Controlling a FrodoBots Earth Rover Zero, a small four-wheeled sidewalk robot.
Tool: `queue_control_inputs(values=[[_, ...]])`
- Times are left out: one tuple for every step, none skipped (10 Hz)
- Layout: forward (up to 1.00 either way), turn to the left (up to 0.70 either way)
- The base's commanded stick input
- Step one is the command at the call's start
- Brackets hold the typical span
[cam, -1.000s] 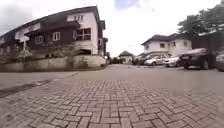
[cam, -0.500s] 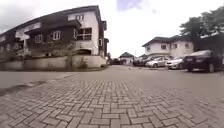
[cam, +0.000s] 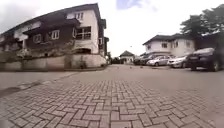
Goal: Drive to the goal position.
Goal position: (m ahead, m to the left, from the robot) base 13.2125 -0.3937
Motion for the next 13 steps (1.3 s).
queue_control_inputs(values=[[0.7, 0.0], [0.7, 0.0], [0.7, 0.0], [0.7, 0.0], [0.7, 0.0], [0.7, 0.0], [0.7, 0.0], [0.7, 0.0], [0.7, 0.0], [0.7, 0.0], [0.7, 0.0], [0.7, 0.0], [0.7, 0.0]])
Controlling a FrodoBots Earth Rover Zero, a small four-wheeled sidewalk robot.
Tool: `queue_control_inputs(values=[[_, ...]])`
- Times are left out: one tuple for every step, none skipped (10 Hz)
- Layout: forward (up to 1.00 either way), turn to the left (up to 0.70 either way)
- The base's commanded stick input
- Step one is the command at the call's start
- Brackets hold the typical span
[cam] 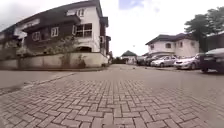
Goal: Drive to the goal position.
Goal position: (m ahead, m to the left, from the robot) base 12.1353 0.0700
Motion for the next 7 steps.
queue_control_inputs(values=[[0.7, 0.0], [0.7, 0.0], [0.7, 0.0], [0.7, 0.0], [0.7, -0.2], [0.7, -0.35], [0.7, -0.35]])
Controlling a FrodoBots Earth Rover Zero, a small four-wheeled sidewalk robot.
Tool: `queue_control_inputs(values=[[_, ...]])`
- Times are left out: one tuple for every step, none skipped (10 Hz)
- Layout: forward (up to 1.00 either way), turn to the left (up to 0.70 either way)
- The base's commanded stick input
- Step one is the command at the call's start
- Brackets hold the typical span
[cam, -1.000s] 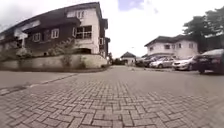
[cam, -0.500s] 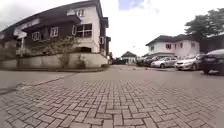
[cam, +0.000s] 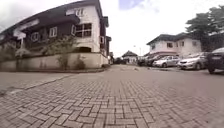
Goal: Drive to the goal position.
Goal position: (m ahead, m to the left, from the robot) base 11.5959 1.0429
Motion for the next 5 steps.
queue_control_inputs(values=[[0.7, -0.11], [0.7, 0.0], [0.7, 0.0], [0.7, 0.0], [0.7, 0.0]])
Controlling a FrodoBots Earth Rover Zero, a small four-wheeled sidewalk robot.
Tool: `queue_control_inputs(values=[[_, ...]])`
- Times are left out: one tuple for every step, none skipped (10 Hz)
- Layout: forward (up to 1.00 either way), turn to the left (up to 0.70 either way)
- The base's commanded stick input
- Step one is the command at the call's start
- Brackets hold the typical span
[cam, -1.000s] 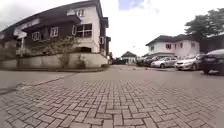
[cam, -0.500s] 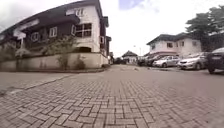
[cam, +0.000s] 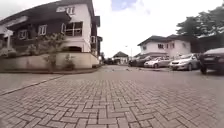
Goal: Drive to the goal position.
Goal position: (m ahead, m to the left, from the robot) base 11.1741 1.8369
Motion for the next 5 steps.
queue_control_inputs(values=[[0.7, 0.0], [0.7, 0.0], [0.7, 0.0], [0.7, 0.0], [0.7, 0.0]])
